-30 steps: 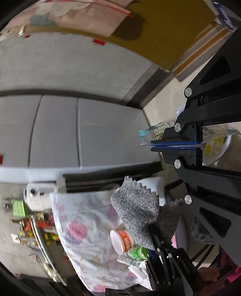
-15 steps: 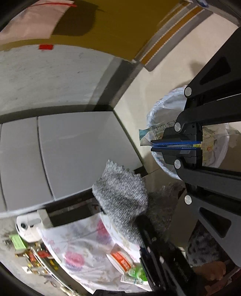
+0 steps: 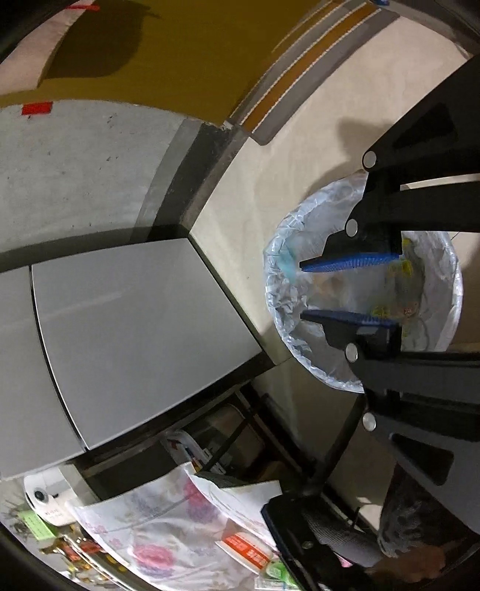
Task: Collect trash
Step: 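Carry both held items over the trash bin and open both tools, then move both open tools back to the trash on the chair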
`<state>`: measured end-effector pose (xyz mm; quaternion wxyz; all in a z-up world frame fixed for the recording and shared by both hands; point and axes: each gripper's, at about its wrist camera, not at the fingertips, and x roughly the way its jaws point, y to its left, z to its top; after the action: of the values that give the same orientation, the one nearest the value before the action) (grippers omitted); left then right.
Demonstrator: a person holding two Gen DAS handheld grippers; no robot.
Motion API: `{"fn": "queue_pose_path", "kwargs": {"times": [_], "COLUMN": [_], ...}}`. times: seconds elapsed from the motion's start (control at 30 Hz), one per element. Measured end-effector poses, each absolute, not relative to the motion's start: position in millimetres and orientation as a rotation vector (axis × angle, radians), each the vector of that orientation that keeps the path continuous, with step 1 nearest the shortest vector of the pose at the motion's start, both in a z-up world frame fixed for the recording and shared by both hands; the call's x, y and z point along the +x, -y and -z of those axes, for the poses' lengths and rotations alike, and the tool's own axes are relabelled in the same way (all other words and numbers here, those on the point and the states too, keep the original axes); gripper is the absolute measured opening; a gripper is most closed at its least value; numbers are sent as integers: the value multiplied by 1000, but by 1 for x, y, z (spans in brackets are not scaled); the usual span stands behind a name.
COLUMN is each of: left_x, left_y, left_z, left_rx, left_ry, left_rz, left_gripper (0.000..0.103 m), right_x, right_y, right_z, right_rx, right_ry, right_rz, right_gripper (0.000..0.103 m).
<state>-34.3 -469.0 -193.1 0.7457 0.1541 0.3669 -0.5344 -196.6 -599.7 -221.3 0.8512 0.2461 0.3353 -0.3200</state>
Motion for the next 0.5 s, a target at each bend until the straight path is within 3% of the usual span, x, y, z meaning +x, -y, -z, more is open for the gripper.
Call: {"fn": "queue_pose_path", "kwargs": {"times": [0.37,0.5], "left_x": [-16,-10], "left_y": [395,359], "left_z": [134,118], "left_rx": [255,254], "left_ry": [-689,-662], "left_rz": [1043,980], "left_gripper": [53,54], "right_x": [-207,-187], "right_y": [546,517], "right_z": [115,92], "right_rx": [398,373], "right_ry": [-502,-513], "right_rz": [673,624], "right_gripper": [26,26]}}
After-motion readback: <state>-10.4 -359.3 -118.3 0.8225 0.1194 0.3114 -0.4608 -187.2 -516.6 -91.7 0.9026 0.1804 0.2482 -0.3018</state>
